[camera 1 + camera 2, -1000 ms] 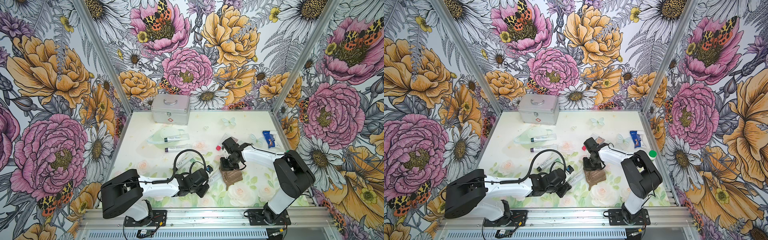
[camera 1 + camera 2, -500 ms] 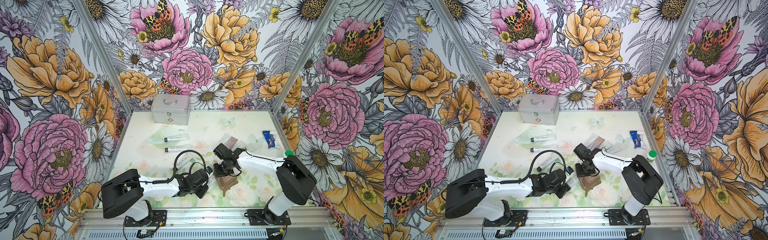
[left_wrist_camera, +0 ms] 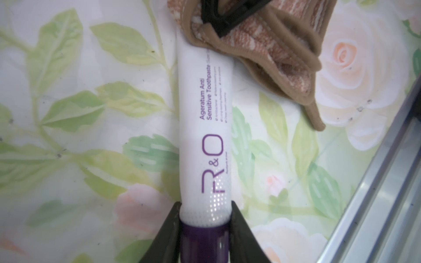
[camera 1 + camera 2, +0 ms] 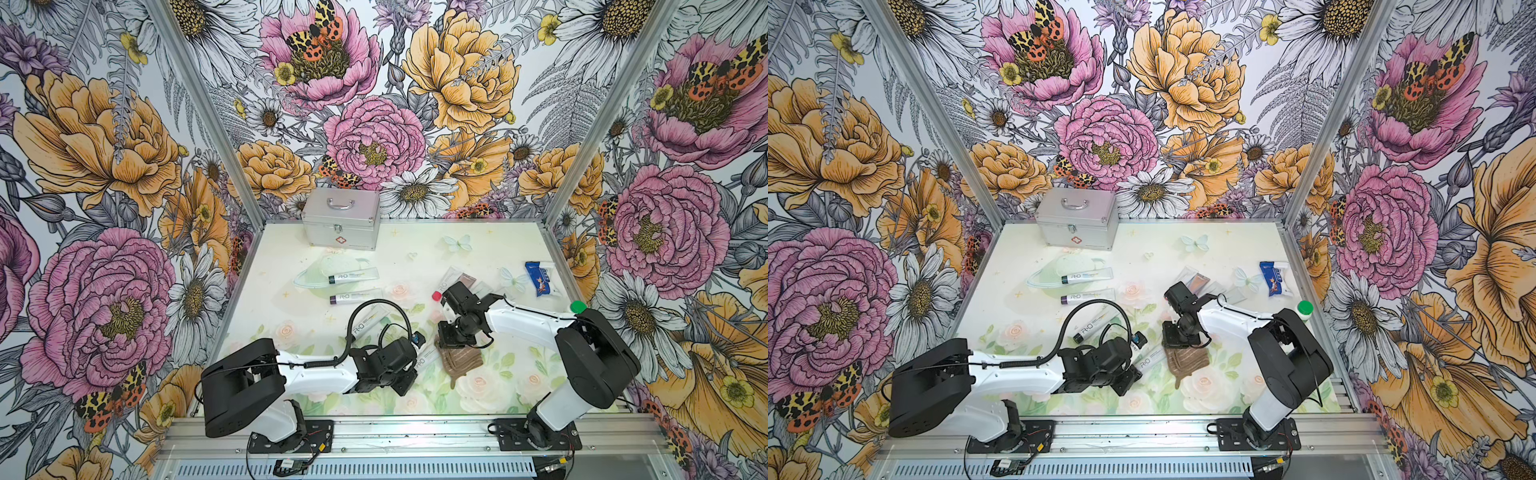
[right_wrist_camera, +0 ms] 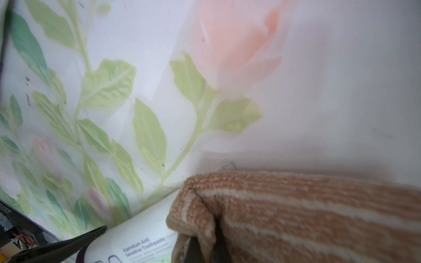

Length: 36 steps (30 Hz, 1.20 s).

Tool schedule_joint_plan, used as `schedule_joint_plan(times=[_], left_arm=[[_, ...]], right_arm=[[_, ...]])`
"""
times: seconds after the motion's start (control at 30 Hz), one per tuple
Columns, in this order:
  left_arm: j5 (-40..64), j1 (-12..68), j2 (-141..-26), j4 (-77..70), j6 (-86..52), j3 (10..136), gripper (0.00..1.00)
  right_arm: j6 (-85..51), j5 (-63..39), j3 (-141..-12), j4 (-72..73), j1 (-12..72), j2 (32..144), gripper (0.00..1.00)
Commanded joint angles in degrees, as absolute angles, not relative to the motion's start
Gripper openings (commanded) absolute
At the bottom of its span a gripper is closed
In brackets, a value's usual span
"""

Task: Wipe the surface of the toothpaste tube
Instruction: Wipe the dirt from the toothpaste tube.

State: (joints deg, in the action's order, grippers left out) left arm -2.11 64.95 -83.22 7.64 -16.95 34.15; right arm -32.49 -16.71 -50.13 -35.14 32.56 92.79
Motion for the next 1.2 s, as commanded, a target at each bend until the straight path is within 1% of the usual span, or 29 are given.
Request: schedule_joint_plan(times=[0.0,0.17,0.23,0.37,0.53,0.67,0.77,0.87,1.17], left_arm=[[-3.87,64.17,-81.89,5.89,-17.16,33.96,0.33],[-4.04,64.22,-81.74,5.70,-17.15,33.57,0.33],[-4.03,64.07,-82.13,5.71,-16.91,33.87,0.33],[-3.79,64.12,-83.16,5.47,-16.70,34.58,0.33],[-3.51,64.12,-84.19,5.23,-16.57,35.16,0.33],[-3.60,63.90,-84.28,5.34,-16.44,35.38,0.33],[-3.48,63.55,-84.27,5.65,-16.19,35.72,0.33],[-3.49,63.45,-83.93,6.06,-16.20,35.83,0.33],[-3.96,63.28,-81.52,6.23,-16.90,33.84,0.33]], right_arm=[[-30.93,-9.52,-46.80,-41.31,31.52,96.39,0.00],[-30.58,-8.57,-46.41,-42.50,30.23,94.20,0.00],[-30.92,-10.38,-46.69,-42.46,30.60,93.70,0.00],[-33.13,-13.46,-48.91,-42.46,34.81,92.54,0.00],[-37.42,-16.26,-51.74,-42.28,42.40,92.01,0.00],[-39.01,-16.74,-51.88,-42.11,45.13,91.80,0.00],[-38.26,-15.44,-50.73,-42.13,44.83,92.52,0.00],[-36.42,-14.10,-49.74,-42.17,42.63,94.34,0.00],[-30.41,-8.53,-48.51,-43.70,32.32,95.91,0.00]])
